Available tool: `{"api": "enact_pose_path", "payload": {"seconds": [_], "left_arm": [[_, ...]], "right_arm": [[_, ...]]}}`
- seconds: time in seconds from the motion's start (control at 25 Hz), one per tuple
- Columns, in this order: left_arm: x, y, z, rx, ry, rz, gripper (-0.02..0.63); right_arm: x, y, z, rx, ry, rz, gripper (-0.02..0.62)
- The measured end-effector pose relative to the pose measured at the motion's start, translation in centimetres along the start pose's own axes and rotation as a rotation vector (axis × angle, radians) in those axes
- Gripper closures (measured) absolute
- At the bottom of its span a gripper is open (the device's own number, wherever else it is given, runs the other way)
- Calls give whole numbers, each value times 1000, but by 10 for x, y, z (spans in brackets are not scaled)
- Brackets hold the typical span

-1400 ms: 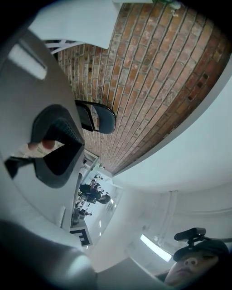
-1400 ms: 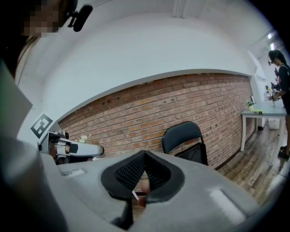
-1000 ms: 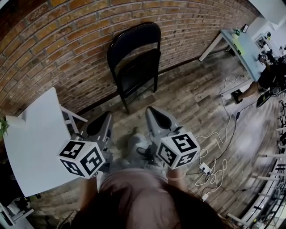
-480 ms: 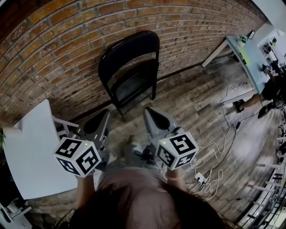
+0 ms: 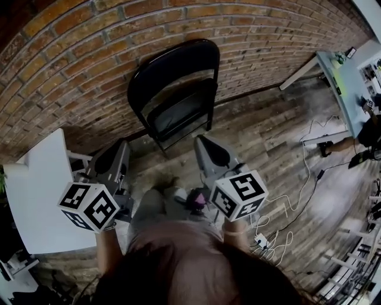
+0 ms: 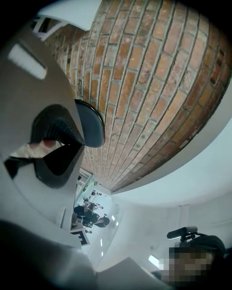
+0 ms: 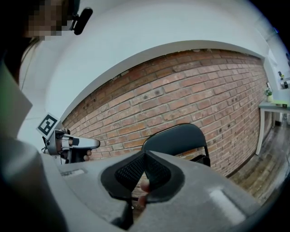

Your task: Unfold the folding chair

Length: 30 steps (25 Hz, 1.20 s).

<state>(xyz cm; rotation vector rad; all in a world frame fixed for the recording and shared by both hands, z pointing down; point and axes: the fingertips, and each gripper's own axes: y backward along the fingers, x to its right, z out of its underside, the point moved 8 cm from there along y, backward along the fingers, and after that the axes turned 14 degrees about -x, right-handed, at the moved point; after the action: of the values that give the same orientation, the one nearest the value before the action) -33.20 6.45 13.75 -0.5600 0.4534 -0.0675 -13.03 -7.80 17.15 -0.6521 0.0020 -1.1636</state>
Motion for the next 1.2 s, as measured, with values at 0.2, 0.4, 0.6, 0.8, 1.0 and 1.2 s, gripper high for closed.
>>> {"api": "enact_pose_path", "payload": {"seconds": [0.2,0.4,0.6,0.8,1.0,1.2], "left_arm": [[-21,-3,-3,-5,21,-46,608],[-38,-11,-15,-15,7,-61,607],[-49,-29,-36,-47,-31,-33,572],[-62,-44,-58,-69,-51,4,565],[-79,-61,-71,-91,-82,42,552],[-93,-82,-82,-117,-110,62,543]], "right_arm": [[14,-10,-2,-9,-19,-1,597],[24,-20,-5,-13,-59,9,597],[29,-34,-10,-14,-90,30,597],[29,-56,-18,-22,-99,52,597],[31,-75,-24,-22,-123,68,595],[44,-91,-28,-20,-152,93,595]]}}
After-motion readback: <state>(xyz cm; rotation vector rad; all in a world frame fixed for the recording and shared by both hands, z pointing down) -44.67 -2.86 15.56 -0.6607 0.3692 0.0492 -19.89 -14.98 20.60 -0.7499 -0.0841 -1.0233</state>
